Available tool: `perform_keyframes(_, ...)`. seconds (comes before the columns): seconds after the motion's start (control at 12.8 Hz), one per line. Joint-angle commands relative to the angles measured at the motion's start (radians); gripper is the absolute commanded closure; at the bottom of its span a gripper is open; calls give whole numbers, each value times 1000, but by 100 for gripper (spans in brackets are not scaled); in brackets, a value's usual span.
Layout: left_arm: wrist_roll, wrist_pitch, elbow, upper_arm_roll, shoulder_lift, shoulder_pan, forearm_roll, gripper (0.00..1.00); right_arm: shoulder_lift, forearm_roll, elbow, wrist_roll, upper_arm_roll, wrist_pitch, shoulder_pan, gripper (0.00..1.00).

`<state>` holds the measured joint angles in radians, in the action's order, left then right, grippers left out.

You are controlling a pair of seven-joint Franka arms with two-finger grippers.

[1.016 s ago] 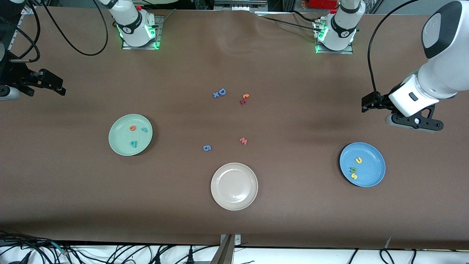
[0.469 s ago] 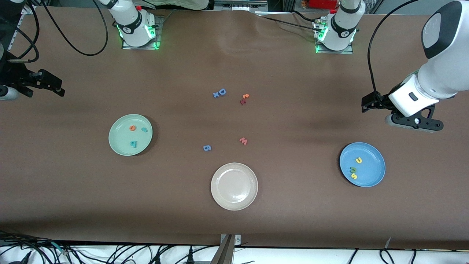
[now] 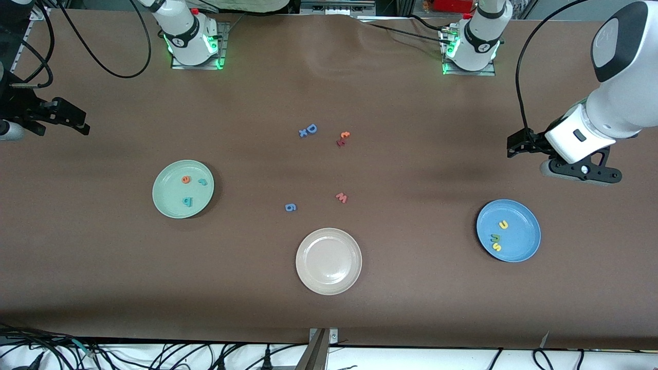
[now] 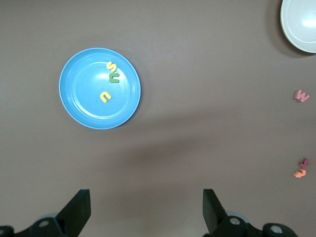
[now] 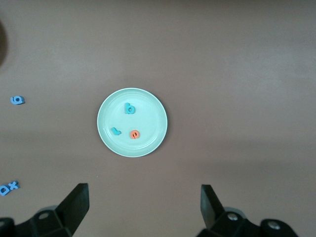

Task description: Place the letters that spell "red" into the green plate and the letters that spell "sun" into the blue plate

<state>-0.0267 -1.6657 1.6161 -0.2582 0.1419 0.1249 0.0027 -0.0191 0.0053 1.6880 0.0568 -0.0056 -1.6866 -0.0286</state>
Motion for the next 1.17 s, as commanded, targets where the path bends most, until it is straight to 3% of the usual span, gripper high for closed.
perform_keyframes(0.0,11,7,-27,34,13,-42,36,0,13,-5,-27,-8,-1,21,-4,0)
perform_keyframes(0.16,11,6,-27,62,13,-80,36,0,13,-5,-27,-8,-1,21,-5,0)
perform_keyframes(0.47,8,7,-30,223,12,-231,33,0,13,-7,-27,-8,-1,21,-5,0)
perform_keyframes(1.09,4,18,-35,229,13,-225,26,0,16,-7,-27,-9,2,21,1,0)
